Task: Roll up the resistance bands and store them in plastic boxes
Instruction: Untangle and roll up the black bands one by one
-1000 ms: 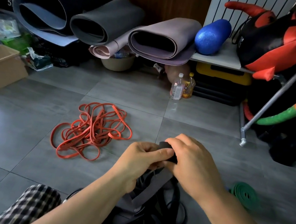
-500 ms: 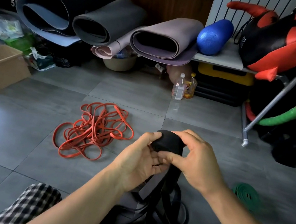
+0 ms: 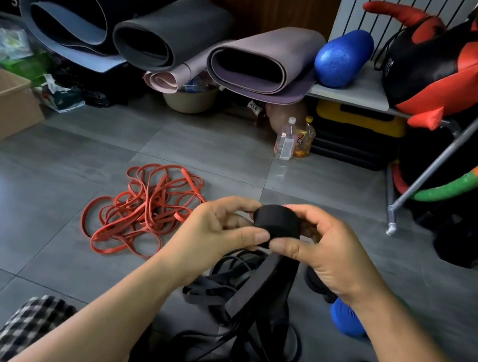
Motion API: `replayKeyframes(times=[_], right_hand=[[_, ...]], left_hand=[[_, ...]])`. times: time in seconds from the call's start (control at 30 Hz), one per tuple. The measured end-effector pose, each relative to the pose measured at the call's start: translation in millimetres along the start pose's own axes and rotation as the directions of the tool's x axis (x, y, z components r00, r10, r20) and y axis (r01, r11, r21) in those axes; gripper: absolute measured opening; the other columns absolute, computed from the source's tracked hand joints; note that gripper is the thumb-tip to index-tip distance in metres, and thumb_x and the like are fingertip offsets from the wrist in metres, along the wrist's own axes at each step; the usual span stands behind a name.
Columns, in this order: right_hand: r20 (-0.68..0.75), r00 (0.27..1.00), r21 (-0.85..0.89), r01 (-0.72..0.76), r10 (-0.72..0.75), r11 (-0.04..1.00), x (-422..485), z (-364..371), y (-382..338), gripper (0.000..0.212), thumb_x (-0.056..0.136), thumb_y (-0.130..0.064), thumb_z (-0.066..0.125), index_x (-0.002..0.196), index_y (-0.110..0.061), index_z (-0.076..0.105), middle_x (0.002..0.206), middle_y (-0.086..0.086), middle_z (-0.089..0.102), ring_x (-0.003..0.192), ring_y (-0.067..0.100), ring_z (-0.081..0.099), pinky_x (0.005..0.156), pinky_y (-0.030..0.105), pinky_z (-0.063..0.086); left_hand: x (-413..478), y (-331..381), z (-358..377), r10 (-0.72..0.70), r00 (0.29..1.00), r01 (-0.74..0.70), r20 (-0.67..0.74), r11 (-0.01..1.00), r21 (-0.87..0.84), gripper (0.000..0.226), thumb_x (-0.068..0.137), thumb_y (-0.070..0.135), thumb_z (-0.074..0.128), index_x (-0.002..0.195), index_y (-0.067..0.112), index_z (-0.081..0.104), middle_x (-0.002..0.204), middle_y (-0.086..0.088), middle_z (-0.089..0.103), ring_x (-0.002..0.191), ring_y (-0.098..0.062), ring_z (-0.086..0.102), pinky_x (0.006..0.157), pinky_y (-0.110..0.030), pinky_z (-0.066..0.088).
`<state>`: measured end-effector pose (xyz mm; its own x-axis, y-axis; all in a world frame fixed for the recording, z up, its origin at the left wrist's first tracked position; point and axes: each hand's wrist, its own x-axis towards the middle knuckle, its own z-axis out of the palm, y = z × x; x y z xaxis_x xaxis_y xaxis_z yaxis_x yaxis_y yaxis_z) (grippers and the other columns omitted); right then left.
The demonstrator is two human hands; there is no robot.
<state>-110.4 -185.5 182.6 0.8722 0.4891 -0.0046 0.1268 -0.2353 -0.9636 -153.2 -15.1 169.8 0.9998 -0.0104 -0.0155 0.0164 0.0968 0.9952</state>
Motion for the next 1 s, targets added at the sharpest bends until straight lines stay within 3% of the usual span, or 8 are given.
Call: replayKeyframes(times=[0.17, 0.37, 0.43, 0.5, 0.57, 0.67, 0.87, 1.0], right_hand=[[-0.124, 0.991, 0.371, 0.100, -0.058, 0.923, -4, 15, 9, 0.032, 0.061, -0.016, 0.075, 0.092, -0.017, 0.067, 0.081, -0.003, 0.072, 0.082, 0.006, 0.066, 0.074, 0.015, 0.049], [-0.152, 0.988, 0.326, 0.058, -0.008, 0.944, -2, 21, 12, 0.043, 0.057, -0.035, 0.082, 0.092, -0.015, 0.069, 0.084, 0.008, 0.071, 0.082, 0.015, 0.066, 0.082, 0.030, 0.051], [-0.136, 0.991, 0.226, 0.032, -0.001, 0.974, -1, 10, 10, 0.039, 0.056, -0.036, 0.079, 0.090, -0.019, 0.070, 0.090, 0.007, 0.072, 0.089, 0.017, 0.067, 0.087, 0.035, 0.051], [-0.118, 0.993, 0.062, 0.001, 0.006, 0.998, 0, 2, 7, 0.039, 0.054, -0.036, 0.075, 0.089, -0.021, 0.068, 0.090, 0.003, 0.071, 0.090, 0.017, 0.067, 0.085, 0.031, 0.053], [-0.082, 0.996, -0.219, -0.003, -0.015, 0.976, 0, -1, 7, 0.036, 0.058, -0.036, 0.076, 0.089, -0.018, 0.068, 0.088, 0.005, 0.066, 0.087, 0.020, 0.063, 0.081, 0.032, 0.050], [0.035, 0.997, -0.529, 0.073, -0.064, 0.846, 0, 4, 9, 0.035, 0.069, -0.033, 0.077, 0.096, -0.012, 0.068, 0.088, 0.004, 0.058, 0.085, 0.020, 0.055, 0.079, 0.040, 0.046], [-0.024, 0.995, -0.269, 0.083, -0.092, 0.960, 1, 1, 1, 0.042, 0.062, -0.038, 0.074, 0.101, -0.035, 0.060, 0.101, -0.006, 0.049, 0.095, 0.004, 0.049, 0.084, 0.008, 0.038], [-0.054, 0.992, 0.028, 0.118, -0.116, 0.993, 1, -3, 0, 0.043, 0.058, -0.034, 0.074, 0.099, -0.032, 0.063, 0.105, -0.006, 0.062, 0.100, 0.005, 0.058, 0.089, 0.015, 0.043]], left_hand=[[-1, -8, 9, 0.040, 0.999, -0.045, -0.022, 0.950, -0.310, 0.030, 0.069, 0.012, 0.071, 0.099, 0.011, 0.067, 0.087, -0.008, 0.068, 0.072, -0.016, 0.061, 0.072, -0.023, 0.053], [-4, -4, 19, -0.056, 0.998, 0.064, 0.031, 0.856, -0.513, 0.027, 0.074, 0.002, 0.069, 0.100, 0.008, 0.069, 0.089, -0.009, 0.068, 0.071, -0.012, 0.064, 0.070, -0.021, 0.055], [-2, -1, 14, -0.116, 0.993, 0.120, 0.034, 0.920, -0.373, 0.037, 0.073, 0.006, 0.064, 0.110, 0.006, 0.062, 0.095, -0.009, 0.066, 0.075, -0.013, 0.067, 0.069, -0.020, 0.055], [3, 0, 6, -0.121, 0.993, 0.121, 0.001, 0.993, 0.002, 0.045, 0.076, 0.010, 0.066, 0.119, 0.013, 0.059, 0.101, -0.004, 0.064, 0.076, -0.013, 0.068, 0.068, -0.021, 0.054], [5, 3, -2, -0.007, 1.000, 0.001, 0.013, 0.905, 0.425, 0.054, 0.074, 0.017, 0.072, 0.122, 0.034, 0.054, 0.106, 0.005, 0.056, 0.075, -0.011, 0.064, 0.067, -0.019, 0.050], [7, 7, -6, 0.009, 0.990, -0.085, 0.140, 0.830, 0.551, 0.051, 0.072, 0.017, 0.076, 0.111, 0.043, 0.056, 0.104, 0.010, 0.058, 0.071, -0.015, 0.062, 0.068, -0.023, 0.052], [6, 6, -1, -0.009, 1.000, 0.005, 0.027, 0.990, 0.138, 0.037, 0.068, 0.012, 0.072, 0.103, 0.019, 0.061, 0.074, -0.002, 0.072, 0.070, -0.015, 0.069, 0.073, -0.024, 0.053], [3, 8, 5, 0.039, 0.998, -0.029, 0.044, 0.980, -0.199, 0.026, 0.074, 0.006, 0.070, 0.098, 0.012, 0.062, 0.087, 0.003, 0.071, 0.078, -0.016, 0.069, 0.067, -0.026, 0.056]])
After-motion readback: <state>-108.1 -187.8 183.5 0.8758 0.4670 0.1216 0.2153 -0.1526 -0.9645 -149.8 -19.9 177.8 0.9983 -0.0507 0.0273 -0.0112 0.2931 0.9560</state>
